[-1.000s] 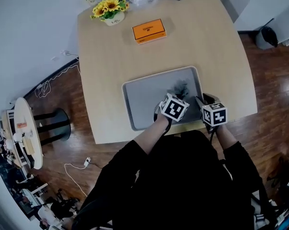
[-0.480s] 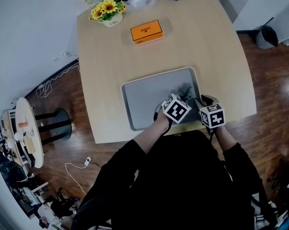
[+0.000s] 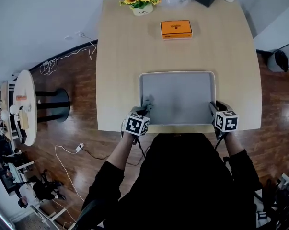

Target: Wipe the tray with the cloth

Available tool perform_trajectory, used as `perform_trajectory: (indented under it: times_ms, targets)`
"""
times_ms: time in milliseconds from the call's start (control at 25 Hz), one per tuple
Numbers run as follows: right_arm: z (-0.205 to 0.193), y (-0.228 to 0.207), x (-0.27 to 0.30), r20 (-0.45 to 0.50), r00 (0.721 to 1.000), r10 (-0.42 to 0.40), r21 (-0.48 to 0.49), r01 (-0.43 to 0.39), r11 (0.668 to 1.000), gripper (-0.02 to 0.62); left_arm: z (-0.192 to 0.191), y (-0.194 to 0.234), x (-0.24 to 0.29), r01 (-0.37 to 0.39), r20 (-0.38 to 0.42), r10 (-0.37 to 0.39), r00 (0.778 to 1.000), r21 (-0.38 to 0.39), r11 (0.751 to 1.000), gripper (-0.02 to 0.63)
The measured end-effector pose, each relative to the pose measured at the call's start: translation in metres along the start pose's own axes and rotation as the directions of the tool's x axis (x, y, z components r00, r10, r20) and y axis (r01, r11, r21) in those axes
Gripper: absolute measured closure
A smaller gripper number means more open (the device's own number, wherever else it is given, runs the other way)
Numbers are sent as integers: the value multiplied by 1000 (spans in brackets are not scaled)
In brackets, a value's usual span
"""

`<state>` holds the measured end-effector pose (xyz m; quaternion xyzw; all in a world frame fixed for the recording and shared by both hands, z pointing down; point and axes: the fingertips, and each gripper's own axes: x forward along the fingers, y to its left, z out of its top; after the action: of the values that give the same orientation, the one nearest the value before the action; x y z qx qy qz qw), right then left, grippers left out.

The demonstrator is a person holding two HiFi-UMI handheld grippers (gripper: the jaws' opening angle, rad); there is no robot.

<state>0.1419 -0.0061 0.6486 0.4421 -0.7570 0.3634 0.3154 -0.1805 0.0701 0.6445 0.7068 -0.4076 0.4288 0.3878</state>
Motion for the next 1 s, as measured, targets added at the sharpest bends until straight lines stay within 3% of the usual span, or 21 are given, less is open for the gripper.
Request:
perform_trajectory:
  times_ms: [80, 160, 280, 400, 480, 600, 680, 720, 880, 1000]
  targets:
    - [1, 1, 2, -6, 1000, 1, 11, -1, 1000, 471, 3, -6, 5, -17, 2, 17, 1000, 20, 1000, 600]
    - [0, 1, 2, -12, 1000, 0, 32, 0, 999, 472, 18, -31, 19, 1, 8, -1, 1000, 111, 994, 600]
    - [0, 2, 1, -33, 999, -8, 54, 10, 998, 474, 50, -99, 43, 132, -5, -134, 991, 215, 968, 600]
    - [1, 4, 3, -82, 997, -6, 60, 11, 998, 476, 87, -178, 68, 249, -25, -253, 967, 297, 922, 600]
    - [1, 5, 5, -119, 993, 15, 78, -6, 997, 477, 108, -225, 79, 317, -42, -320, 947, 299, 900, 600]
    - [1, 4, 5, -149, 988, 47, 106, -32, 994, 485, 117, -271, 91, 395, -87, -385, 919, 187, 899, 600]
    - [1, 2, 4, -153, 986, 70, 127, -51, 991, 494, 111, -286, 96, 421, -108, -410, 906, 112, 900, 601]
    - [0, 1, 4, -149, 985, 82, 144, -60, 988, 495, 112, -291, 97, 430, -96, -421, 902, 110, 896, 601]
    - [-1, -2, 2, -132, 988, 83, 134, -65, 989, 492, 109, -290, 92, 421, -99, -410, 907, 287, 861, 601]
    - [-2, -5, 3, -129, 988, 80, 107, -66, 992, 491, 85, -252, 81, 401, -129, -379, 916, 289, 870, 601]
